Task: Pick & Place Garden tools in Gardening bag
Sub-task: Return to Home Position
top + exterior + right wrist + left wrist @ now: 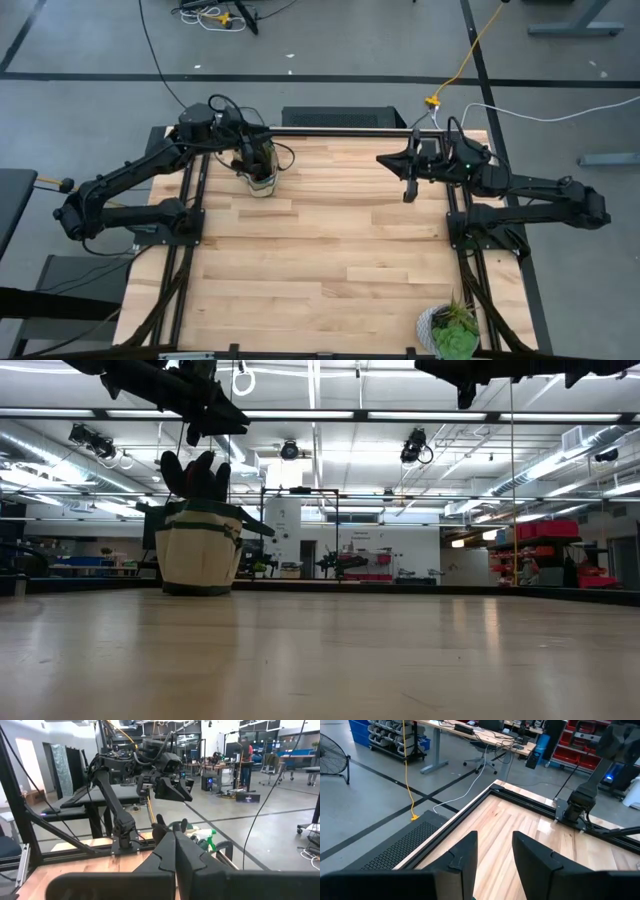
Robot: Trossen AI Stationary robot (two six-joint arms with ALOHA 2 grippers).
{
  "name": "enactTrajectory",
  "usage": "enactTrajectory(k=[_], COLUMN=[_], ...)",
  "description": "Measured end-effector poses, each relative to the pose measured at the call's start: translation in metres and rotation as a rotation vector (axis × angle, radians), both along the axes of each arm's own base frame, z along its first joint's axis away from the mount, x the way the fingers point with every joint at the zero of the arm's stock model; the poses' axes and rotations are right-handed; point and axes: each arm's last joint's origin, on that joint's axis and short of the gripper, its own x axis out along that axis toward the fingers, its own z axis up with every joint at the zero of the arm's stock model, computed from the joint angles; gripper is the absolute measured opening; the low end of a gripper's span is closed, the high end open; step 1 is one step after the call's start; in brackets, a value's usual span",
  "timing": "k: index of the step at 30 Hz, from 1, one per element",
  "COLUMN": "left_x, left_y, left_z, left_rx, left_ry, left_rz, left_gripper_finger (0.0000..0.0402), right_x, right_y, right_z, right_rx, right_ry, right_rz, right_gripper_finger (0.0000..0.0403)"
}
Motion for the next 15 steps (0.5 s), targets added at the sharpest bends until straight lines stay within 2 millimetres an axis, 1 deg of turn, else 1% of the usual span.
enactTrajectory(k=[9,15], left_x=[0.0,0.0], left_y=[0.0,0.0], left_z=[0.0,0.0], left_rx=[0.0,0.0], left_ry=[0.001,0.001], left_rz=[0.001,0.0], left_gripper_finger=[0.0128,0.0128], right_x=[0.003,0.004], right_y=[0.009,0.02], right_z=[-0.009,-0.009], right_rx=[-0.016,-0.039], right_ry=[0.043,0.045], right_rz=[0.053,0.158], right_gripper_finger=[0.0,0.0])
